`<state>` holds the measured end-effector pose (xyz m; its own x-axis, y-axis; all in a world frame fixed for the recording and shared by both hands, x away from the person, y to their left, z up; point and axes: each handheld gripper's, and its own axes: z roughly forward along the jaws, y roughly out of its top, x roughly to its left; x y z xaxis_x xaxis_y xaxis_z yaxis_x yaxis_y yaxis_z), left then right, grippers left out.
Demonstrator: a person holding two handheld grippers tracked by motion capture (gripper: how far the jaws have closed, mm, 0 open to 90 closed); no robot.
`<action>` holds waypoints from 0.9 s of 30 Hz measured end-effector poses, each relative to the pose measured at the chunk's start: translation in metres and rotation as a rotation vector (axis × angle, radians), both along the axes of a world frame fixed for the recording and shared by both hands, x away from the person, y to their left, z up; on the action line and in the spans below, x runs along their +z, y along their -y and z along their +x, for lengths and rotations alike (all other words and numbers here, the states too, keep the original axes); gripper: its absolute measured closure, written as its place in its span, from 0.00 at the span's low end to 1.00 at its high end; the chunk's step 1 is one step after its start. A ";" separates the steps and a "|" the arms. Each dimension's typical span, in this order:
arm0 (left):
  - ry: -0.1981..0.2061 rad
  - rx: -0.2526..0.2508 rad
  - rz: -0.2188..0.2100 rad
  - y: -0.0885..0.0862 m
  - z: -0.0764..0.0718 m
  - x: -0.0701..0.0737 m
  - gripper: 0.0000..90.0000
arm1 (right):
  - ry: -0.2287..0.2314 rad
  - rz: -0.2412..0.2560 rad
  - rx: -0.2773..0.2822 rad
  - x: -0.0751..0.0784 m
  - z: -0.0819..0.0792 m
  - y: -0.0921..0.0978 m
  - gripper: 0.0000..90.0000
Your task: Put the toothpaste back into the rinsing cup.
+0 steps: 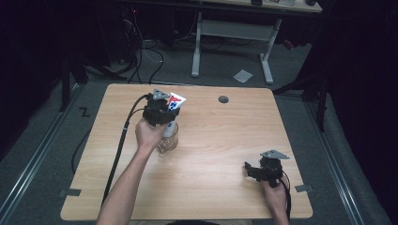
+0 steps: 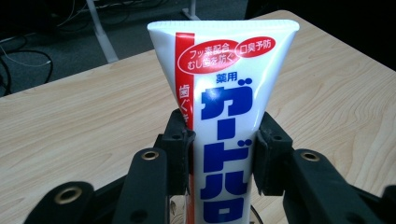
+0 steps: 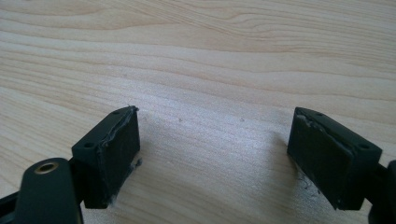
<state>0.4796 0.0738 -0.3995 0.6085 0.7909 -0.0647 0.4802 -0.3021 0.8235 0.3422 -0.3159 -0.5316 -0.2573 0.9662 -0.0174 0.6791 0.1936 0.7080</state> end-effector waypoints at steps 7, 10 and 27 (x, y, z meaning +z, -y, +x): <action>-0.010 0.003 0.010 -0.002 -0.001 -0.004 0.70 | 0.000 0.000 0.000 0.000 0.000 0.000 0.19; -0.013 0.005 0.017 -0.002 -0.001 -0.005 0.70 | 0.000 0.000 0.000 0.000 0.000 0.000 0.19; -0.031 0.018 0.036 -0.007 -0.003 -0.012 0.70 | 0.000 0.000 0.000 0.000 0.000 0.000 0.19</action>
<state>0.4765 0.0808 -0.4118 0.5924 0.8038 -0.0549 0.5109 -0.3221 0.7970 0.3423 -0.3159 -0.5316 -0.2573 0.9662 -0.0172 0.6793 0.1935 0.7078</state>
